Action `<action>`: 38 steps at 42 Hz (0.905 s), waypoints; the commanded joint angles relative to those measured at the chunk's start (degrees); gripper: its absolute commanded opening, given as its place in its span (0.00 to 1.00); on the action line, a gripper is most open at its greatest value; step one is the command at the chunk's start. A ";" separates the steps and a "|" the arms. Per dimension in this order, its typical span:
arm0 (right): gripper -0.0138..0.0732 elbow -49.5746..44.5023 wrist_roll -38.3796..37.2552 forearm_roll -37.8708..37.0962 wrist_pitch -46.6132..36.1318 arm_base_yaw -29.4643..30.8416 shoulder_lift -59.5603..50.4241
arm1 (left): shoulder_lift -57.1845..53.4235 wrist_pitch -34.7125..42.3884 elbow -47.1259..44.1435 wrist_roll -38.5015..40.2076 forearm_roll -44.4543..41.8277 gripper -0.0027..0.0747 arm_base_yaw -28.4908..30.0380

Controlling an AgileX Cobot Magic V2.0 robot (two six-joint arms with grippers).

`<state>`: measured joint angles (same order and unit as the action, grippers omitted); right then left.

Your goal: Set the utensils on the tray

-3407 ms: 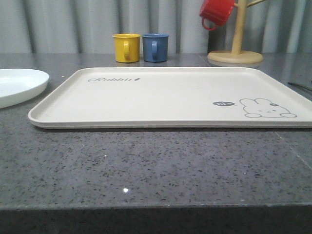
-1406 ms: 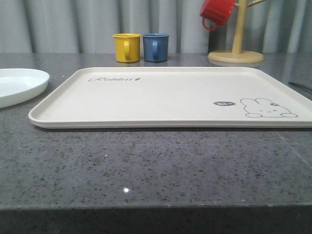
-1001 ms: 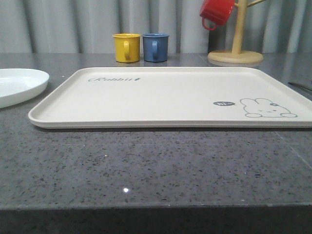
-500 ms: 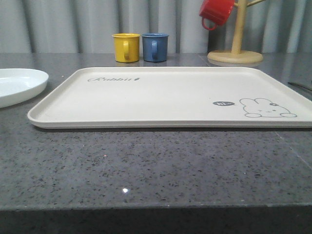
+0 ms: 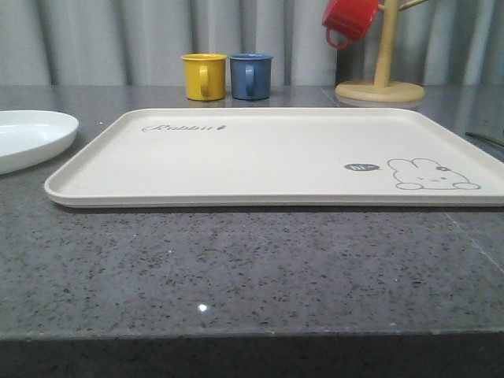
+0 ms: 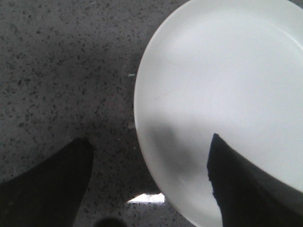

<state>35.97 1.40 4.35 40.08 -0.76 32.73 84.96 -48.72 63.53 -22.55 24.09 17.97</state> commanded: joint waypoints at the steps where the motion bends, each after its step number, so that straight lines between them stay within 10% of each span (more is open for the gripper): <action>1: 0.63 1.99 0.48 -0.24 -3.47 0.20 0.57 | 0.51 2.90 2.34 -0.63 2.48 0.68 0.14; 38: 0.63 1.99 0.48 -0.24 -3.47 0.20 0.57 | 4.42 6.19 2.34 -1.25 3.18 0.01 0.14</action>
<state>35.97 1.40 4.35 40.08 -0.76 32.73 91.45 -44.33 64.08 -23.52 25.62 18.06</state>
